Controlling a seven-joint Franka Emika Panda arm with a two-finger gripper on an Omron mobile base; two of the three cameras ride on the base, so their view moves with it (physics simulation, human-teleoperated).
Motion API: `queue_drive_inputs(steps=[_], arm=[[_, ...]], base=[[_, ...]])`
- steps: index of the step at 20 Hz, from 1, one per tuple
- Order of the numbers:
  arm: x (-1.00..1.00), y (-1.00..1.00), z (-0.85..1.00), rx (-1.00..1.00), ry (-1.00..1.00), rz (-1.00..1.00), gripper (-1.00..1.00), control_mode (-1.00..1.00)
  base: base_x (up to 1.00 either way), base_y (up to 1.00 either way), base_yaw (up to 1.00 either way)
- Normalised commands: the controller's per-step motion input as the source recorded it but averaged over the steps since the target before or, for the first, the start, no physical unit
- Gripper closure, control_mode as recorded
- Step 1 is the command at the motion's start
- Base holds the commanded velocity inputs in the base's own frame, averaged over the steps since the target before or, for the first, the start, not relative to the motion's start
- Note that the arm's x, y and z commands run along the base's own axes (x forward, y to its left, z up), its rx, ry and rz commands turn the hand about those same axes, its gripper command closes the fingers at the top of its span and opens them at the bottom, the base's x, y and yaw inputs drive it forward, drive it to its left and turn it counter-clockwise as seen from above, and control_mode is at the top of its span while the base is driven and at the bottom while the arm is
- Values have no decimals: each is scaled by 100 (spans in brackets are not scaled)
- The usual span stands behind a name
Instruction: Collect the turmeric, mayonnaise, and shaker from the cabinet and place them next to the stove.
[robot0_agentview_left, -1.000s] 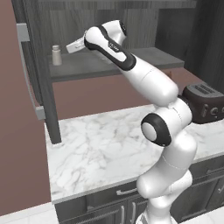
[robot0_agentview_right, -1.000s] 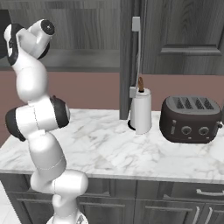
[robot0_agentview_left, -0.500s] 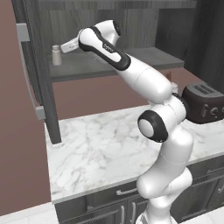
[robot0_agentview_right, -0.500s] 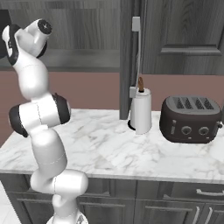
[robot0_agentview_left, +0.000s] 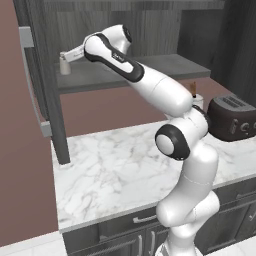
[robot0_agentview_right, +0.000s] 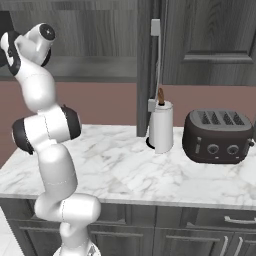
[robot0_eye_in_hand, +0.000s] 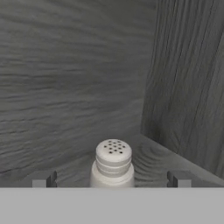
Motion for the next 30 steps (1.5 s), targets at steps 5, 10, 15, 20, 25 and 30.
queue_drive_inputs(steps=[5, 10, 15, 20, 25, 30], arm=[[8, 4, -12, 0, 0, 0, -100, -100], [6, 4, -11, 0, 0, 0, -100, -100], [7, 7, -10, 0, 0, 0, -100, -100], [9, 12, -11, 0, 1, 0, -100, -100], [8, 14, -10, 0, 1, 0, -100, -100], [10, 15, -9, 0, 0, 0, 100, -100]], base=[[0, 0, 0], [0, 0, 0], [0, 0, 0], [0, 0, 0], [0, 0, 0], [0, 0, 0]])
